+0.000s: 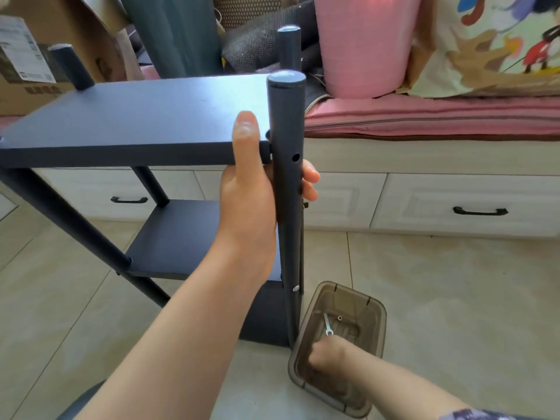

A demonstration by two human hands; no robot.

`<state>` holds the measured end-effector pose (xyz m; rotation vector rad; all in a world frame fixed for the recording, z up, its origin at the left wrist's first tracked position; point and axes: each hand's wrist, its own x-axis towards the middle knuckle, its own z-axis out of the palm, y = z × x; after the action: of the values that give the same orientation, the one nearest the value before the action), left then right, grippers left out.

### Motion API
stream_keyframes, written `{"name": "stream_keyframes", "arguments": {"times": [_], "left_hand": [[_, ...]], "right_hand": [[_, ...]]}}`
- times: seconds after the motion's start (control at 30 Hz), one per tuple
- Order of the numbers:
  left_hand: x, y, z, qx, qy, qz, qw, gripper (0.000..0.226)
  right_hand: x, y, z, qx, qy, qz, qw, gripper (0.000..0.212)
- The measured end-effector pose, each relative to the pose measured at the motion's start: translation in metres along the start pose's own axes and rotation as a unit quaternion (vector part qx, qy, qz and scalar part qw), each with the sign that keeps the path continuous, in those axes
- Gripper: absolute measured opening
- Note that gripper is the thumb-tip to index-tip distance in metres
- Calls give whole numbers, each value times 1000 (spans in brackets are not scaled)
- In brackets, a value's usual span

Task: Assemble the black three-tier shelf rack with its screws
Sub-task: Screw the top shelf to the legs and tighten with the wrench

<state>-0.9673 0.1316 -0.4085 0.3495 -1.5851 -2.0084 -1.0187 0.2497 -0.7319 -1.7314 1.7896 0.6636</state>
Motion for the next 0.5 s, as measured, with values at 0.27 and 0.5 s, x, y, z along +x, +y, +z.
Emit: {"name": "stream_keyframes", "arguments": {"times": [0.27,0.5], "left_hand": [[-11,12,-6,-46,48,-75,995,38],[-21,19,-10,-70,35,-85,993,34]], "right_hand": [[-135,21,-130,106,148,34,983,19],[-252,-13,-205,309,526,31,792,15]]}}
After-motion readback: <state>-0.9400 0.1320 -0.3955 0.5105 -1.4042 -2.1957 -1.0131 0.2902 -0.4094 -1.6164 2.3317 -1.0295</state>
